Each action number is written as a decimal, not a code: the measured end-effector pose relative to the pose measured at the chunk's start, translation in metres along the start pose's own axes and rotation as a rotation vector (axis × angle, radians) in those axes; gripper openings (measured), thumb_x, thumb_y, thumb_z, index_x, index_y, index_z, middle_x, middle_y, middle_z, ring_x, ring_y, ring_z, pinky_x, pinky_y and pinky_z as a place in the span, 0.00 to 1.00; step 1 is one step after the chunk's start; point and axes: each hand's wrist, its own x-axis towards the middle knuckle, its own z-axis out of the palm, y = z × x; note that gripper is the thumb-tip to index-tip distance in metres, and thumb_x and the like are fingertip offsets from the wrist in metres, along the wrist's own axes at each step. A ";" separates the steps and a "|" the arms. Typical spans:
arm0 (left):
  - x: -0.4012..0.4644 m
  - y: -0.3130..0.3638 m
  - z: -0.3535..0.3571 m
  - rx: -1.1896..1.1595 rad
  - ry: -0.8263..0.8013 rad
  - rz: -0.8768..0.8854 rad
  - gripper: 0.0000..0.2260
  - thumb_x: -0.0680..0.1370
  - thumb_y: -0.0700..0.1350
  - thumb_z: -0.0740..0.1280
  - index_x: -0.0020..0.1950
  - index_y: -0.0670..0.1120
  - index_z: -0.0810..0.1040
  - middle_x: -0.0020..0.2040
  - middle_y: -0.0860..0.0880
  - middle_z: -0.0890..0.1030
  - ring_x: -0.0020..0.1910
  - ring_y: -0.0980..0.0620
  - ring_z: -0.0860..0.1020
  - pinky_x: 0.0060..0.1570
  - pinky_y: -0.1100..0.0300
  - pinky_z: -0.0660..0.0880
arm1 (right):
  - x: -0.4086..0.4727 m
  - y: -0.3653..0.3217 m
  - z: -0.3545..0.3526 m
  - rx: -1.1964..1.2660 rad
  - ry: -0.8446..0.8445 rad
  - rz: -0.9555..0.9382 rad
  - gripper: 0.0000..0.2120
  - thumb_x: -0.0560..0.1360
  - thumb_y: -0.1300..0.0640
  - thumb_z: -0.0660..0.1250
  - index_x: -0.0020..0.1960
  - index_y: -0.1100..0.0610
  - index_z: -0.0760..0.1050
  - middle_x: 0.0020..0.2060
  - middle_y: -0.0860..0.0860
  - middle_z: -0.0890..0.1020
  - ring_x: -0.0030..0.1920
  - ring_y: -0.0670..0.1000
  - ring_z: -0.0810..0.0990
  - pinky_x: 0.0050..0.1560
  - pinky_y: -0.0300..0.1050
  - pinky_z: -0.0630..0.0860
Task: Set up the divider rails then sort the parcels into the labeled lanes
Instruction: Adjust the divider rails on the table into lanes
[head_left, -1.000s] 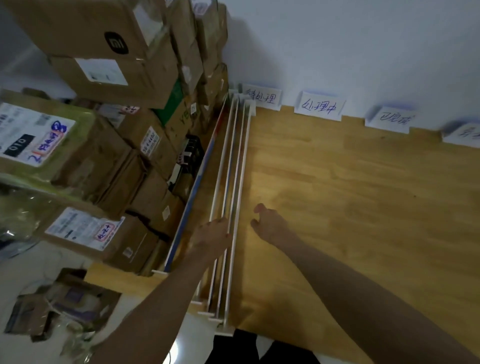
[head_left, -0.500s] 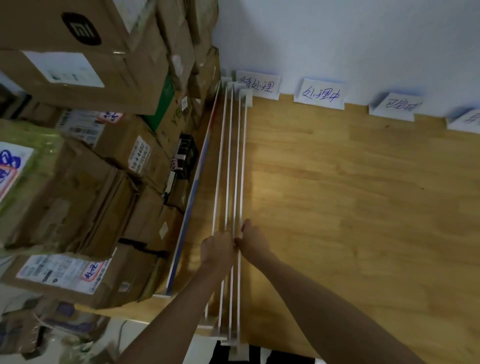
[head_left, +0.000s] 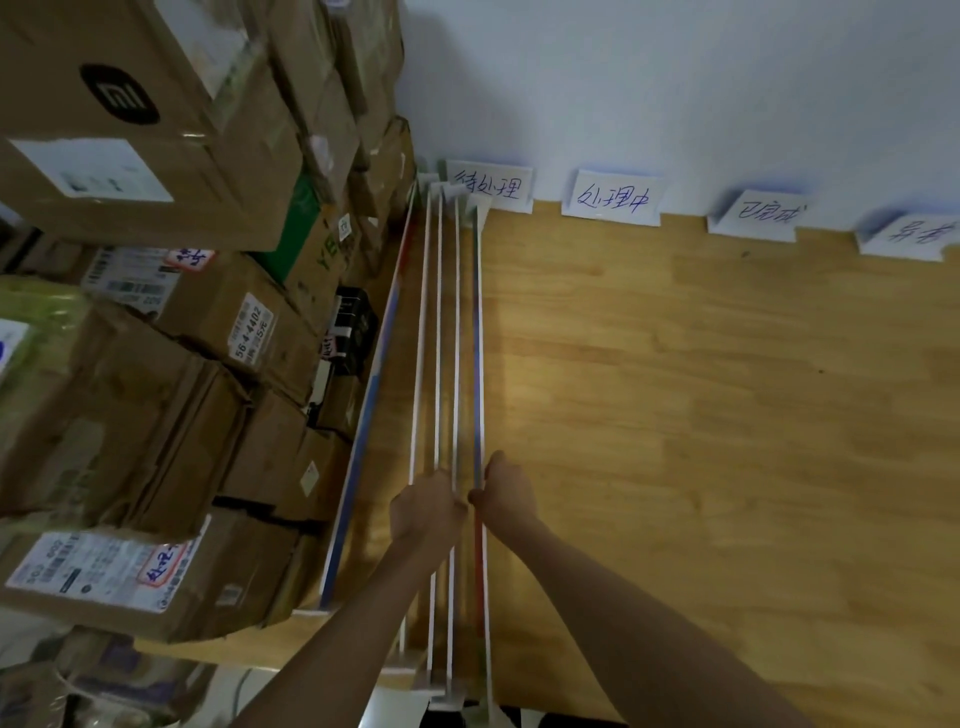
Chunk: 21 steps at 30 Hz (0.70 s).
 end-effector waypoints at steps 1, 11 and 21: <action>-0.001 -0.001 0.000 -0.006 0.006 0.005 0.08 0.78 0.51 0.67 0.53 0.50 0.77 0.50 0.50 0.81 0.49 0.50 0.81 0.48 0.55 0.79 | -0.001 0.001 -0.002 0.008 0.010 0.006 0.16 0.76 0.58 0.70 0.60 0.59 0.70 0.55 0.57 0.78 0.55 0.57 0.80 0.48 0.49 0.77; -0.008 0.007 -0.003 -0.063 0.027 0.055 0.08 0.77 0.48 0.67 0.52 0.45 0.77 0.48 0.46 0.81 0.48 0.47 0.81 0.46 0.54 0.79 | -0.016 0.032 -0.055 -0.174 0.104 -0.031 0.15 0.77 0.58 0.68 0.60 0.60 0.67 0.58 0.58 0.76 0.58 0.61 0.78 0.48 0.49 0.71; -0.030 0.025 -0.007 -0.040 0.026 0.150 0.08 0.77 0.48 0.68 0.50 0.44 0.76 0.48 0.45 0.79 0.48 0.45 0.79 0.44 0.54 0.78 | -0.052 0.079 -0.095 -0.187 0.201 0.014 0.14 0.76 0.57 0.68 0.58 0.59 0.68 0.56 0.58 0.77 0.55 0.62 0.79 0.49 0.52 0.74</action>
